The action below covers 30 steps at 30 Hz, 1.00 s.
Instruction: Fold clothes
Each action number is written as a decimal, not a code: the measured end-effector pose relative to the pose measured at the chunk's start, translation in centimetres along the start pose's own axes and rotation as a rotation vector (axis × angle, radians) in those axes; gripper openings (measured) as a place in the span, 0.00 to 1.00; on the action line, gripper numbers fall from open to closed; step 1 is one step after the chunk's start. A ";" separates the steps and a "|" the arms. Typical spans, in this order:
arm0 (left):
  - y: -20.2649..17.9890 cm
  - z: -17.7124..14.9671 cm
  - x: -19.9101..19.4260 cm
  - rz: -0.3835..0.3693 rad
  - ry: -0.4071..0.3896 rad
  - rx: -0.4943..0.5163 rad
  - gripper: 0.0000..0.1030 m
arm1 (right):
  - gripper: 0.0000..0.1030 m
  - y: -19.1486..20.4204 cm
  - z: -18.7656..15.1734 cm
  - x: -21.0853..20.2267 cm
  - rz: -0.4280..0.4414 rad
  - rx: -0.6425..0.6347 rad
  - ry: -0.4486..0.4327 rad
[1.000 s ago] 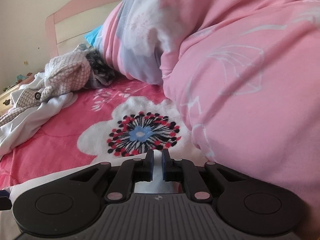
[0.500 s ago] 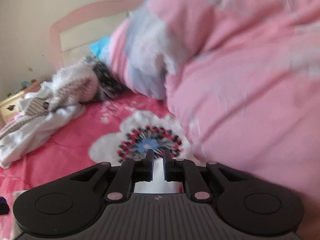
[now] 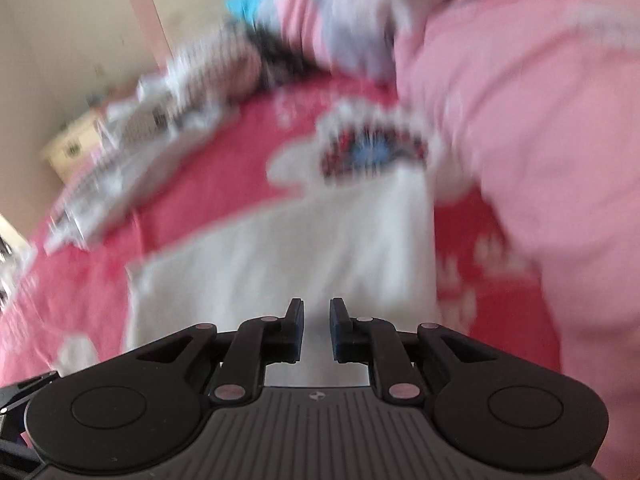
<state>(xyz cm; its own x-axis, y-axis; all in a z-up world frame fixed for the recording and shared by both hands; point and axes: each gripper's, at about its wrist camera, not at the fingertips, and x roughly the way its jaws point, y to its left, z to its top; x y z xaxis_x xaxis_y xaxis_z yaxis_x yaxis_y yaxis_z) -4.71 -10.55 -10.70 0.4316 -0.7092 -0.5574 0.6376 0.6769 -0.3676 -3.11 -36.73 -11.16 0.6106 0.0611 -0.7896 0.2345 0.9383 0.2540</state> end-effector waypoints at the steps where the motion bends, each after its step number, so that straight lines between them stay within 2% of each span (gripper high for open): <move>1: -0.1 -0.5 0.5 -0.017 0.037 0.008 0.55 | 0.14 -0.1 -0.2 0.3 -0.002 0.010 -0.003; 4: -0.3 -2.1 2.1 0.020 0.118 0.026 0.55 | 0.16 0.3 0.0 -0.9 -0.013 0.030 -0.014; 7: -0.5 -2.6 1.4 0.032 0.100 0.049 0.55 | 0.16 1.1 -0.2 -3.3 -0.008 -0.007 -0.035; 12: -0.6 -2.6 -1.2 -0.019 0.047 0.022 0.55 | 0.19 2.1 -2.2 -5.8 0.062 -0.020 0.064; 15: -1.0 -2.9 -1.5 -0.068 0.067 0.045 0.56 | 0.24 3.2 -4.2 -5.7 0.075 -0.061 0.131; 18: -1.6 -3.8 -0.6 -0.097 0.114 0.078 0.56 | 0.27 4.0 -6.2 -4.3 0.048 -0.095 0.194; 22: -2.2 -5.4 1.2 -0.049 0.205 0.091 0.56 | 0.27 4.8 -6.3 -4.7 0.021 -0.126 0.177; 27: -2.1 -5.2 0.9 -0.043 0.188 0.064 0.56 | 0.27 4.4 -5.8 -6.2 -0.015 -0.122 0.143; 30: -2.4 -5.0 0.5 -0.054 0.173 0.075 0.56 | 0.25 3.4 -6.3 -5.0 -0.067 -0.108 0.181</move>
<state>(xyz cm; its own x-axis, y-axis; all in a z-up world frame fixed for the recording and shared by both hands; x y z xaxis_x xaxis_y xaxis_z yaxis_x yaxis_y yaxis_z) -9.17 -11.55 -13.81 0.2829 -0.6955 -0.6605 0.7053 0.6175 -0.3481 -10.12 -31.68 -9.89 0.4486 0.0482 -0.8924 0.1816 0.9728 0.1438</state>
